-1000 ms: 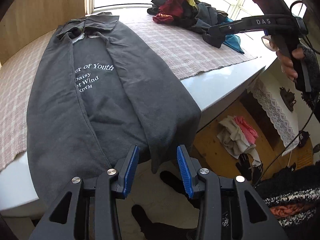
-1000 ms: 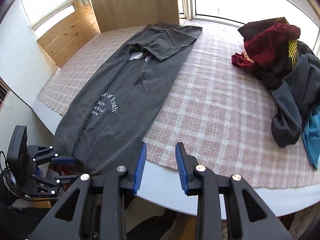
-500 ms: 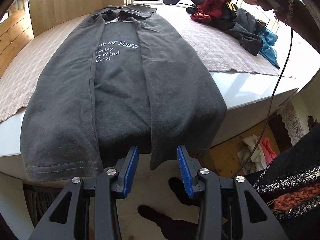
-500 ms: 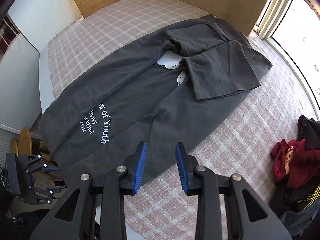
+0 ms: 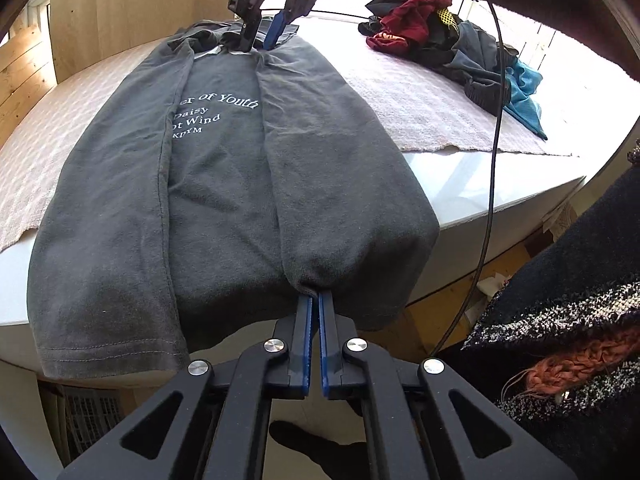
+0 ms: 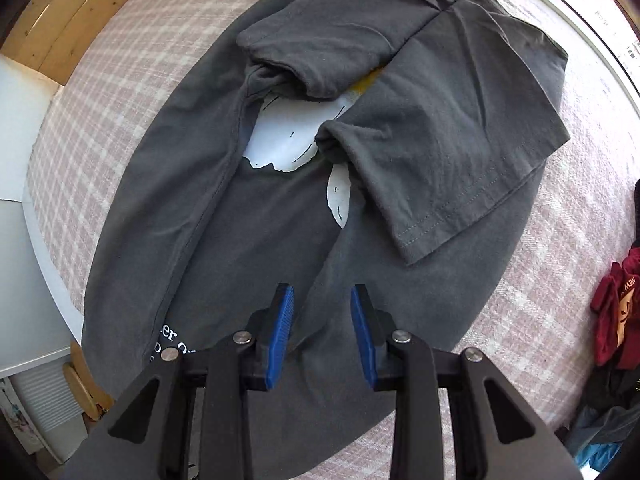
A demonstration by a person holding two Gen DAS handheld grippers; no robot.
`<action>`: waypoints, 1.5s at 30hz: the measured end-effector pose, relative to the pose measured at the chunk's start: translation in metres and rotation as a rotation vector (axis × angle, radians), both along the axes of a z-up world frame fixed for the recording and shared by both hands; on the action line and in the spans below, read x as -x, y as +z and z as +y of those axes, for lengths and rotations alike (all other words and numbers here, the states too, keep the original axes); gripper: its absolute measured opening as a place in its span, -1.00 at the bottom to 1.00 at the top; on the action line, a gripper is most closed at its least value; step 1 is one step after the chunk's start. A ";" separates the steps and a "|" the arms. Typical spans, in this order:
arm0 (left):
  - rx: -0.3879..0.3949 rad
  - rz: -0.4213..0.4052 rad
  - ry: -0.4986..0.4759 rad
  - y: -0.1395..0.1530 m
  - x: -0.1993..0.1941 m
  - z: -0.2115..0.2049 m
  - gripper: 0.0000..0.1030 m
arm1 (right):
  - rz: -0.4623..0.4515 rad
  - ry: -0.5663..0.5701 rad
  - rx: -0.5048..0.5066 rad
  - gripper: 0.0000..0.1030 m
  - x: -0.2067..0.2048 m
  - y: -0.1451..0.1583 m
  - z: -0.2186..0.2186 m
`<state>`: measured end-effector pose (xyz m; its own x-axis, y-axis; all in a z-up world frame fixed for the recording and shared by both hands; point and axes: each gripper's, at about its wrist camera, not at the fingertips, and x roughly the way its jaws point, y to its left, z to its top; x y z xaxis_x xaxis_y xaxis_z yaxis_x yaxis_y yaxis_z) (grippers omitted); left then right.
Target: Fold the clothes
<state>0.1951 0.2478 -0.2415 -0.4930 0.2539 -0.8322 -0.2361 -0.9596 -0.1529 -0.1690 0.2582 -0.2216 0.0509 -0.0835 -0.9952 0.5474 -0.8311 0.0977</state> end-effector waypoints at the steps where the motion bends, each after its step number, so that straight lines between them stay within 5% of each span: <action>1: -0.004 0.002 0.000 0.001 -0.001 -0.001 -0.96 | -0.004 -0.002 -0.009 -0.42 0.001 -0.004 -0.001; 5: -0.020 0.011 0.001 0.004 -0.003 -0.004 -0.96 | 0.028 0.029 -0.002 -0.43 -0.003 -0.006 -0.006; 7: -0.036 0.023 0.005 0.009 -0.005 -0.006 -0.96 | 0.039 0.039 0.002 -0.85 -0.006 -0.004 -0.005; 8: -0.045 0.028 0.006 0.012 -0.006 -0.008 -0.96 | 0.026 0.028 0.022 -0.89 -0.005 -0.003 -0.003; 17: -0.055 0.017 0.004 0.024 -0.018 -0.018 -0.97 | 0.009 -0.031 0.146 -0.91 -0.004 0.019 0.001; 22: -0.047 0.015 -0.020 0.022 -0.015 -0.010 -0.97 | -0.024 -0.102 0.034 -0.76 -0.002 0.014 0.010; 25: -0.044 0.017 -0.026 0.022 -0.015 -0.009 -0.97 | -0.081 -0.135 0.054 -0.75 -0.004 0.012 0.012; 32: -0.049 0.018 -0.020 0.022 -0.017 -0.014 -0.97 | -0.074 -0.073 0.010 -0.53 -0.025 -0.001 0.001; 36: -0.061 0.027 -0.017 0.024 -0.018 -0.014 -0.97 | -0.071 -0.055 0.017 -0.93 -0.033 -0.003 0.000; 45: -0.081 0.041 0.012 0.031 -0.023 -0.022 -0.98 | -0.027 -0.044 0.093 -0.93 -0.043 0.023 -0.005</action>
